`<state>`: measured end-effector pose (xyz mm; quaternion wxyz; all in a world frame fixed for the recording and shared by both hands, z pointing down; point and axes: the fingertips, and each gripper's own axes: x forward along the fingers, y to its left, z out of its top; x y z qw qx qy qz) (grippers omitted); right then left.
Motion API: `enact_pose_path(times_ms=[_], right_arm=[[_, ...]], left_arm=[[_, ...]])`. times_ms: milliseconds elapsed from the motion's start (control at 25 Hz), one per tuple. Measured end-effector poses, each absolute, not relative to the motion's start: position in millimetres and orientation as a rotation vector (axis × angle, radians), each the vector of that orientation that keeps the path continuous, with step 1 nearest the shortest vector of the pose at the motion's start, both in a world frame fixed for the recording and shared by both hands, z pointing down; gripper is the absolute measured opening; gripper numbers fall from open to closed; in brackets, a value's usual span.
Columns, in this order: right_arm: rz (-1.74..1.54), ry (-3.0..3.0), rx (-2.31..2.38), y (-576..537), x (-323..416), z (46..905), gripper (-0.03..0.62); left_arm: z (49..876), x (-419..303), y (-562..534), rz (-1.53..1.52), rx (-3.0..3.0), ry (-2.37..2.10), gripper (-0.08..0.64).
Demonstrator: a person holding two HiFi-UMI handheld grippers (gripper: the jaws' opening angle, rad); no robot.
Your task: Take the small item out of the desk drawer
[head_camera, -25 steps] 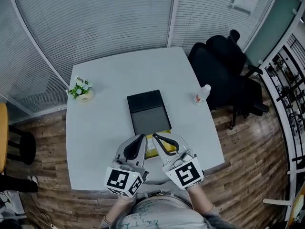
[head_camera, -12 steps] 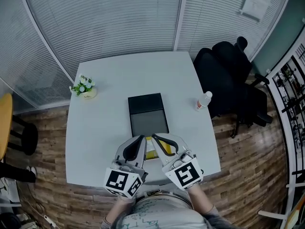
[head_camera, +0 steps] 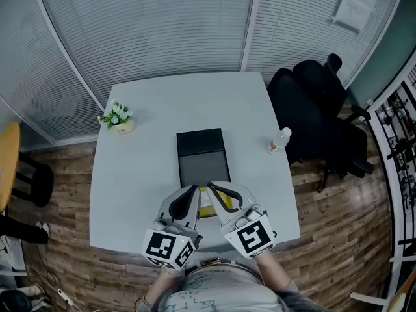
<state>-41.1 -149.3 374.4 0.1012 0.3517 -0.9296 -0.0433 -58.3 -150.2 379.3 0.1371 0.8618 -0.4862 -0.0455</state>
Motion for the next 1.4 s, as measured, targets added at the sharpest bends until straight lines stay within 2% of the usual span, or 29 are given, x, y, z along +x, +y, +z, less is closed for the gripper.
enact_pose_path(times_ms=[360,1400], right_arm=[[-0.147,-2.651,0.999,-158.4,-43.4,402.7,0.003],[-0.027,-2.253,0.595,-164.2,-54.9,599.1,0.003]], left_arm=[[388.7,-63.0,-150.9,-0.121,2.479,-1.4,-0.003],[426.7,-112.7,-140.5,-0.067,2.342,-1.467,-0.003]])
